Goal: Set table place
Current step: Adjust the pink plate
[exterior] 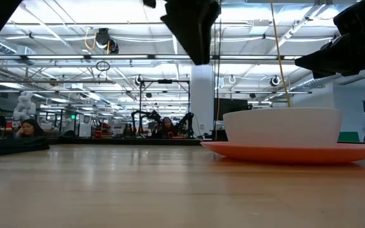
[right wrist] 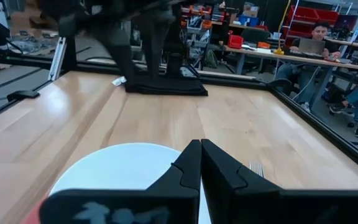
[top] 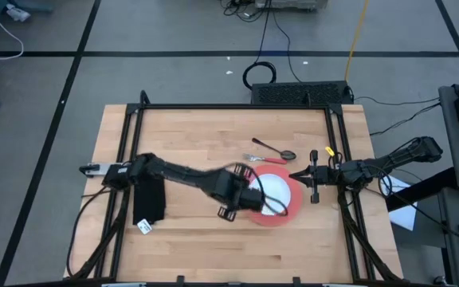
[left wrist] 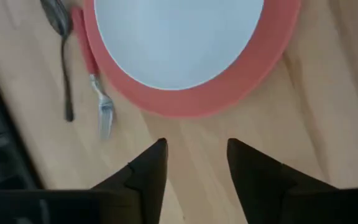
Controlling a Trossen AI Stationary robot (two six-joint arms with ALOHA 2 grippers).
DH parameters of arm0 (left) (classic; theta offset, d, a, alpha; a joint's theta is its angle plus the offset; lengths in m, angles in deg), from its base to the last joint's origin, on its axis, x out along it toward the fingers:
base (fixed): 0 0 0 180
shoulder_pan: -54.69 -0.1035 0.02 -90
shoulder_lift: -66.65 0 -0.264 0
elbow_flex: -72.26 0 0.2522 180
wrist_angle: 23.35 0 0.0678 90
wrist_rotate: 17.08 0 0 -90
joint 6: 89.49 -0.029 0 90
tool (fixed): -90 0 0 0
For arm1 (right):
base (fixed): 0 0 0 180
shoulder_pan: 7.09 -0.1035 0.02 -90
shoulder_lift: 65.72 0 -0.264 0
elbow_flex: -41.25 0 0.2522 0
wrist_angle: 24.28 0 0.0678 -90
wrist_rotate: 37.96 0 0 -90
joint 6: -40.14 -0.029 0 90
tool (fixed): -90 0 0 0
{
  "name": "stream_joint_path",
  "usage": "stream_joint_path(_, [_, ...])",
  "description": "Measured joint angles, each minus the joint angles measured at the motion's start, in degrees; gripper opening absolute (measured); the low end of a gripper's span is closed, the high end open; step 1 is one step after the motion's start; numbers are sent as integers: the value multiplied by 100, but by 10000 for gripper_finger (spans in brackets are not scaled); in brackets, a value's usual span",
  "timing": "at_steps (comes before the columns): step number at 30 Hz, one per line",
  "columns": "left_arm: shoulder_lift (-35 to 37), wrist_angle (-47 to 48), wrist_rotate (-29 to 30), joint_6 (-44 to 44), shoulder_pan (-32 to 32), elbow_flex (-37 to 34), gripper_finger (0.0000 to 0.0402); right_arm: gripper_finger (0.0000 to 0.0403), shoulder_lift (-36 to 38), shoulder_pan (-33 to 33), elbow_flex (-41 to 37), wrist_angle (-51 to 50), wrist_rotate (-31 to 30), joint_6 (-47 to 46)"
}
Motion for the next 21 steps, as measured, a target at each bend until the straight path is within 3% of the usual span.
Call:
stream_joint_path(6, [279,-646,-1295,-258,-289,-627,161,0,-9,0,0,-49,0,2])
stream_joint_path(13, [258,-1415,-1255,-255,-296,-1947,161,0,-9,0,0,-48,0,13])
stream_joint_path(21, [603,-2343,-915,95,-347,-2819,161,0,-7,0,0,-23,0,8])
